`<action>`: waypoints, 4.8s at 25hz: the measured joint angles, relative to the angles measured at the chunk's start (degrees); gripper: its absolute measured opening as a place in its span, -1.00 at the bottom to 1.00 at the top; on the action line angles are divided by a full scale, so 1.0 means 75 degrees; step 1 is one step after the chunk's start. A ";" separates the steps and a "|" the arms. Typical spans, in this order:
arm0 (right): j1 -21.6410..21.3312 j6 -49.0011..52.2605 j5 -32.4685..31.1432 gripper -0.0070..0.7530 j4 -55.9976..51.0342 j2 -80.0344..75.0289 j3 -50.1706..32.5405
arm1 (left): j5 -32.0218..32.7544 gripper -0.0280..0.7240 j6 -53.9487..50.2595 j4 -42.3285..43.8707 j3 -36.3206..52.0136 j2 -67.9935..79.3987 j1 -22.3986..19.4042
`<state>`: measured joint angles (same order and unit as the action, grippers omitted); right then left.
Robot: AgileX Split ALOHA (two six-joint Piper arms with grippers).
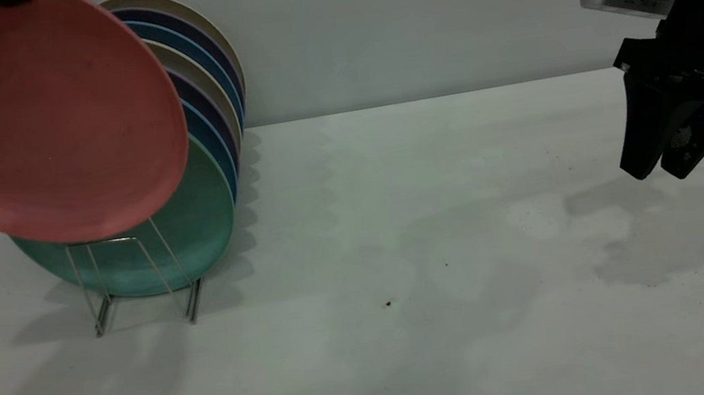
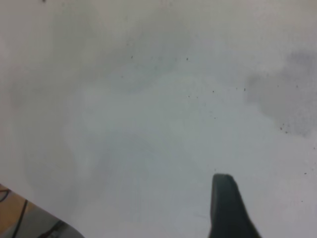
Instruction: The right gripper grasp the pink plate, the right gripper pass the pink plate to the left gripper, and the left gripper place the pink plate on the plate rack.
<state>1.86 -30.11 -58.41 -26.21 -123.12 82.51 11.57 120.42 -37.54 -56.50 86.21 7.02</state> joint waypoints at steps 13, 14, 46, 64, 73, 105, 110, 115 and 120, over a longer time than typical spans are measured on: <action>0.0000 0.0000 0.0048 0.19 -0.0002 0.0000 0.0000 | -0.0318 -0.86 0.0000 0.0197 0.0000 0.0103 0.0000; 0.0000 0.0000 0.0048 0.19 -0.0002 0.0000 0.0000 | -0.0343 -0.86 0.0000 0.0215 0.0000 0.0127 0.0000; 0.0000 0.0000 0.0193 0.19 -0.0009 0.0000 0.0000 | -0.0297 -0.78 0.0000 0.0317 -0.0051 0.1286 0.0020; 0.0000 0.0000 0.0216 0.19 -0.0002 0.0000 0.0000 | -0.0311 0.16 0.0000 0.0182 -0.0051 0.0982 0.0020; 0.0000 0.0018 0.0211 0.19 0.0004 0.0000 0.0000 | 0.0329 0.16 -0.0446 0.0180 -0.0051 0.0525 0.0029; 0.1156 0.3411 -0.1418 0.11 0.3221 0.3970 -0.1164 | 0.5940 0.13 -1.5671 0.4824 -0.0051 -0.2148 -0.1133; 0.2489 0.3687 -0.1510 0.10 0.3228 0.5958 -0.2336 | 0.6097 0.13 -1.5729 0.4834 0.0459 -0.3760 -0.1133; 0.3333 0.3773 -0.1563 0.10 0.3228 0.7957 -0.3608 | 0.6212 0.13 -1.5737 0.4834 0.1600 -0.5762 -0.1133; 0.3411 0.3800 -0.1617 0.10 0.3228 1.0023 -0.4958 | 0.6587 0.13 -1.5746 0.4834 0.2506 -0.7886 -0.1133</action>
<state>27.44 -1.61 -70.54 -2.00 -47.95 45.32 60.97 2.32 -1.28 -37.70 27.06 -1.48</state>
